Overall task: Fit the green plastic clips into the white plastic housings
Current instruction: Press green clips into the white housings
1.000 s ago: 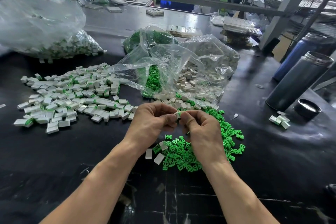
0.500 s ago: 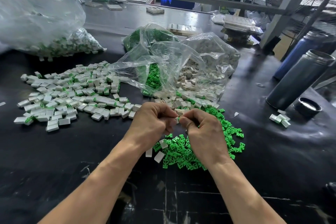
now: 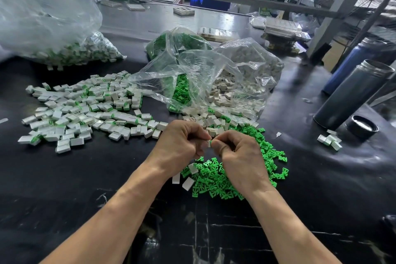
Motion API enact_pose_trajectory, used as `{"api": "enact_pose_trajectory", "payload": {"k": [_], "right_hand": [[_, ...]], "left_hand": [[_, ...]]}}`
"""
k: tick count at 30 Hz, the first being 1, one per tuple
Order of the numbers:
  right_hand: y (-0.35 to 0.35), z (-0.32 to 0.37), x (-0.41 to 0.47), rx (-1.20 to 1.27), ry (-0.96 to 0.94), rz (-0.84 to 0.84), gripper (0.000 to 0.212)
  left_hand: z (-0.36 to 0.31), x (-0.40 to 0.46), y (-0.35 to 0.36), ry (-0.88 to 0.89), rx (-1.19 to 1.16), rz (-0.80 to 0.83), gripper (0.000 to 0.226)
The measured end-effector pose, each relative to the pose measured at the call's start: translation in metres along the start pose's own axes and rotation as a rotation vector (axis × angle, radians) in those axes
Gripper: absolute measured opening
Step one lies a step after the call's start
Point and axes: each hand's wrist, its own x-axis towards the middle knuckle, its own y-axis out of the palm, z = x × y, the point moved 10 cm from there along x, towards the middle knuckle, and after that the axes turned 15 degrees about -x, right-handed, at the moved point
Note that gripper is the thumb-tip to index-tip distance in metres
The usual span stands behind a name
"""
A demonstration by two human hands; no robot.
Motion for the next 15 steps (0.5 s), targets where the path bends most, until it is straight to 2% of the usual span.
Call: {"api": "enact_pose_trajectory", "payload": {"k": [4,8,15], "right_hand": [[0.002,0.0,0.0,-0.002,-0.01,0.001,0.017],[0.004,-0.007,0.0,0.157,0.054,-0.041,0.016],[0.006,-0.013,0.0,0.247,0.101,-0.071,0.017]], "left_hand": [[-0.001,0.001,0.002,0.014,0.041,0.024,0.033],[-0.004,0.0,0.001,0.039,-0.048,-0.017,0.026],[0.004,-0.002,0.002,-0.002,-0.191,-0.093,0.018]]}}
